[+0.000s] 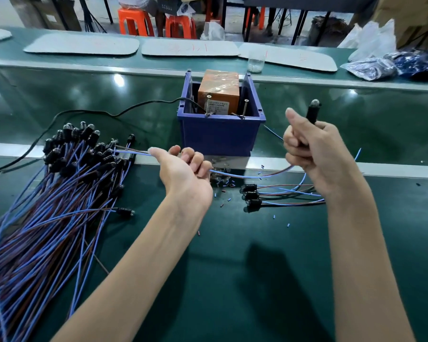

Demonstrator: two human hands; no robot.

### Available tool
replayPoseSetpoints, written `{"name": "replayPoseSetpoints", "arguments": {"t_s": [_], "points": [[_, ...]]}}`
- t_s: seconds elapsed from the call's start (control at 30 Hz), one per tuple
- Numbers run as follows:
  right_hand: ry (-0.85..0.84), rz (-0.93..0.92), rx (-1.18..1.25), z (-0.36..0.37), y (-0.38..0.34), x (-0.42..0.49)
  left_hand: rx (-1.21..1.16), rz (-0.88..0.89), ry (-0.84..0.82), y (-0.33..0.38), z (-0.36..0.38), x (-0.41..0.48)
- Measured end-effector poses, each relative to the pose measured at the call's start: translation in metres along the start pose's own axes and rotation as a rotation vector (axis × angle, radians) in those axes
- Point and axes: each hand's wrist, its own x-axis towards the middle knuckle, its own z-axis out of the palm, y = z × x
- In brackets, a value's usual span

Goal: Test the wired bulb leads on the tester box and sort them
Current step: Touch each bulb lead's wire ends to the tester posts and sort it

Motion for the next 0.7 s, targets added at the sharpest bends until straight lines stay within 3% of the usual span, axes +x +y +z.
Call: {"name": "replayPoseSetpoints", "arguments": {"t_s": [0.17, 0.33, 0.47, 0.7], "points": [[-0.038, 0.014, -0.069, 0.003, 0.000, -0.002, 0.099, 0.123, -0.062, -0.006, -0.002, -0.003], [-0.140, 0.003, -0.157, 0.010, 0.003, -0.003, 0.337, 0.168, -0.323, -0.019, -0.004, -0.009], [-0.209, 0.018, -0.288, 0.021, 0.007, -0.005, 0.592, 0.309, -0.456, -0.027, -0.005, -0.012], [-0.239, 0.068, -0.267, 0.048, 0.021, -0.005, 0.529, 0.485, -0.451, -0.020, -0.002, -0.003]]}}
